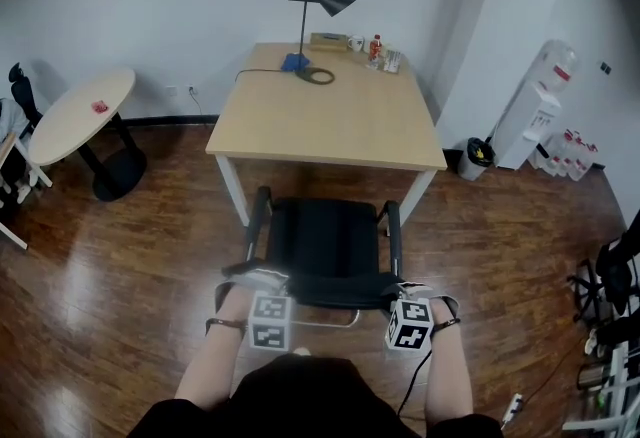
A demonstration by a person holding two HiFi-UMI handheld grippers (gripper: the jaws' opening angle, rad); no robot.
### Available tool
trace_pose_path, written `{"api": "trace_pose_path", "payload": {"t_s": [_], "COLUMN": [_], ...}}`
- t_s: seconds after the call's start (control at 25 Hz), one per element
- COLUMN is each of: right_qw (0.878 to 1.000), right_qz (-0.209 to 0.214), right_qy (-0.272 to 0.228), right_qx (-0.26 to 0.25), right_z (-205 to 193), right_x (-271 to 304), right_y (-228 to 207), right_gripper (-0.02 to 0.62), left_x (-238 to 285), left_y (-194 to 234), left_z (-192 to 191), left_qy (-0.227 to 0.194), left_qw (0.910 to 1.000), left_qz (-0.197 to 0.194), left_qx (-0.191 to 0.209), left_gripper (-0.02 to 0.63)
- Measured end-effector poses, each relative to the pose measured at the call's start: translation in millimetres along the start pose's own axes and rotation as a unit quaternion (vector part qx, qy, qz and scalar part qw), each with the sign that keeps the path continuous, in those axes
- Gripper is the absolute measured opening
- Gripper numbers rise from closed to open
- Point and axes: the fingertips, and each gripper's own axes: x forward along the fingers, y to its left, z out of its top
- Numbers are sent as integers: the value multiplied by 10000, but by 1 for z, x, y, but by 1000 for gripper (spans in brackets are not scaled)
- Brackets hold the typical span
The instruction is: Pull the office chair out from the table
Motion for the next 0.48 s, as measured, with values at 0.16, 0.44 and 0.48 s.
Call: {"api": "trace_pose_path", "payload": {"t_s": [0.16, 0.44, 0.48], "right_qw": [10000, 10000, 10000], "right_qz": [39, 22, 17], "right_qy": [-25, -36, -32], "right_qx": [-9, -87, -90], "right_z": [2, 0, 0], "right_x": [-4, -10, -11], "right_y": [11, 24, 28], "right_gripper": [66, 64, 66], "left_x": [-4, -8, -9], "left_y": [-10, -25, -29], "left_z": [2, 8, 8], "left_qy": [3, 42, 42], "left_qw": [10000, 10000, 9999], "left_qz": [-4, 18, 2], "left_qx": [-18, -88, -98], "left_gripper": [75, 77, 77]}}
